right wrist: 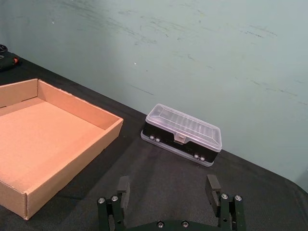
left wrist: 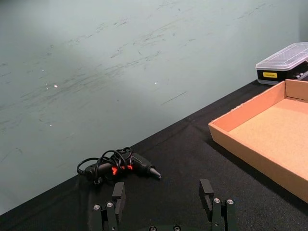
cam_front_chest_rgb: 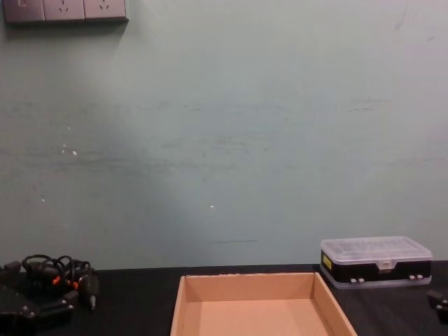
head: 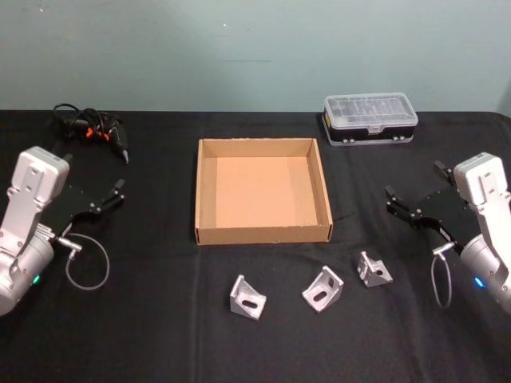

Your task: Use one hand to pick up the angle iron from the table and place it into the box.

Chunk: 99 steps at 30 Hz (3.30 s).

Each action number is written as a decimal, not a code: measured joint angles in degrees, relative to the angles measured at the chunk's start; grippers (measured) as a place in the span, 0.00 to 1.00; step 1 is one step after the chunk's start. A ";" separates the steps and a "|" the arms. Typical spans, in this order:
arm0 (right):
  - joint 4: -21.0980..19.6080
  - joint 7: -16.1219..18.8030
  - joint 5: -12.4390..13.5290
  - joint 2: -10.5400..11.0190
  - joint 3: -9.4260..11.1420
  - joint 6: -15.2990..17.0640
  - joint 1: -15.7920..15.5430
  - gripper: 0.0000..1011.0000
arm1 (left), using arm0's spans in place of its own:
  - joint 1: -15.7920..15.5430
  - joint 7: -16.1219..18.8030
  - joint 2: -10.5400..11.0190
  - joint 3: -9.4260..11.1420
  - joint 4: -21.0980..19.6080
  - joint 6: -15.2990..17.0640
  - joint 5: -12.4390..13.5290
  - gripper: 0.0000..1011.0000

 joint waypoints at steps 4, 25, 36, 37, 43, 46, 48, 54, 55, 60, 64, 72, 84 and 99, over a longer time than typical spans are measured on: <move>0.00 0.00 0.00 0.00 0.00 0.00 0.00 0.99 | 0.00 0.00 0.00 0.00 0.00 0.00 0.00 1.00; 0.00 0.00 0.00 0.00 0.00 0.00 0.00 0.99 | 0.00 0.00 0.00 0.00 0.00 0.00 0.00 1.00; 0.00 0.00 0.00 0.00 0.00 0.00 0.00 0.99 | 0.00 0.00 0.00 0.00 0.00 0.00 0.00 1.00; 0.00 0.00 0.00 0.00 0.00 0.00 0.00 0.99 | 0.00 0.00 0.00 0.00 0.00 0.00 0.00 1.00; 0.00 0.00 0.00 0.00 0.00 0.00 0.00 0.99 | 0.00 0.00 0.00 0.00 0.00 0.00 0.00 1.00; -0.14 0.04 0.00 0.00 0.06 0.00 -0.09 0.99 | 0.00 0.00 0.00 0.00 0.00 0.00 0.00 1.00; -0.98 0.66 0.15 0.11 0.23 0.00 -0.50 0.99 | 0.00 0.00 0.00 0.00 0.00 0.00 0.00 1.00; -5.40 2.23 0.69 1.00 1.00 0.32 -3.14 0.99 | 0.00 0.00 0.00 0.00 0.00 0.00 0.00 1.00; -7.07 2.36 0.79 1.40 1.29 0.66 -4.34 0.99 | 0.00 0.00 0.00 0.00 0.00 0.00 0.00 1.00; -12.58 2.51 1.70 2.82 2.58 2.34 -8.38 0.99 | 0.00 0.00 0.00 0.00 0.00 0.00 0.00 1.00; -18.00 2.69 2.70 4.75 3.93 5.41 -12.35 0.99 | 0.00 0.00 0.00 0.00 0.00 0.00 0.00 1.00; -25.30 2.14 4.51 6.86 6.00 13.39 -18.50 0.99 | 0.00 0.00 0.00 -0.01 0.00 0.00 0.00 1.00; -25.60 0.56 5.28 3.21 5.74 24.58 -19.02 0.99 | 0.00 0.00 0.00 0.00 0.00 0.00 0.00 1.00; -22.78 0.33 2.31 -1.55 4.84 27.58 -16.07 0.99 | 0.00 0.00 0.00 0.00 0.00 0.00 0.00 1.00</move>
